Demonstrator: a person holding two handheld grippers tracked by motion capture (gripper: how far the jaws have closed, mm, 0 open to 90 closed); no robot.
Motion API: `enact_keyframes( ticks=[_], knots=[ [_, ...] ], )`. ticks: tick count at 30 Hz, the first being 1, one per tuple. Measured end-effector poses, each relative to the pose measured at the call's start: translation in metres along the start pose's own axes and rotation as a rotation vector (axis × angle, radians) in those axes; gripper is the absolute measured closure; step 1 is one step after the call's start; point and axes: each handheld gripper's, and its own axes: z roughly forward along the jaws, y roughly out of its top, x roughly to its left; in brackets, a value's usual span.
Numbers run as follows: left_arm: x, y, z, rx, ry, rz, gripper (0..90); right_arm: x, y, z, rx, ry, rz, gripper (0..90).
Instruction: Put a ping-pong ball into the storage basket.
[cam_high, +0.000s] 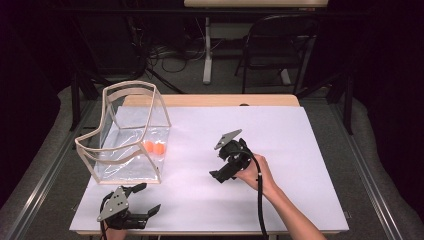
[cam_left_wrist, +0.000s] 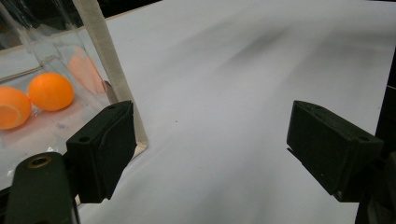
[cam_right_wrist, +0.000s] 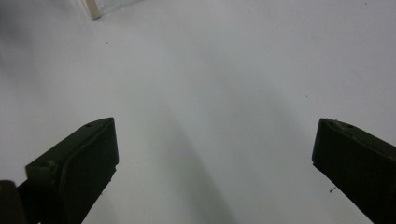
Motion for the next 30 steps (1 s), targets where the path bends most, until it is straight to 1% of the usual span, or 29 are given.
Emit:
enact_keyframes(
  ticks=[2, 8, 21, 24, 30],
  knots=[
    [0.000, 0.000, 0.000, 0.000, 0.000, 0.001, 15.8, 0.000, -0.006, -0.002, -0.003, -0.004, 0.001, 0.0],
    [0.000, 0.000, 0.000, -0.001, 0.002, -0.002, 15.8, -0.001, -0.023, -0.009, -0.013, -0.011, 0.032, 0.0],
    [0.000, 0.000, 0.001, -0.002, 0.001, -0.002, 15.8, 0.000, -0.062, -0.017, -0.005, -0.023, 0.078, 0.0],
    [0.000, 0.000, 0.001, -0.001, 0.001, -0.003, 15.8, 0.000, -0.070, -0.019, -0.013, -0.028, 0.081, 0.0],
    [0.000, 0.000, 0.001, 0.004, 0.004, 0.000, 15.8, 0.001, -0.089, -0.024, -0.014, -0.041, 0.110, 0.1]
  ],
)
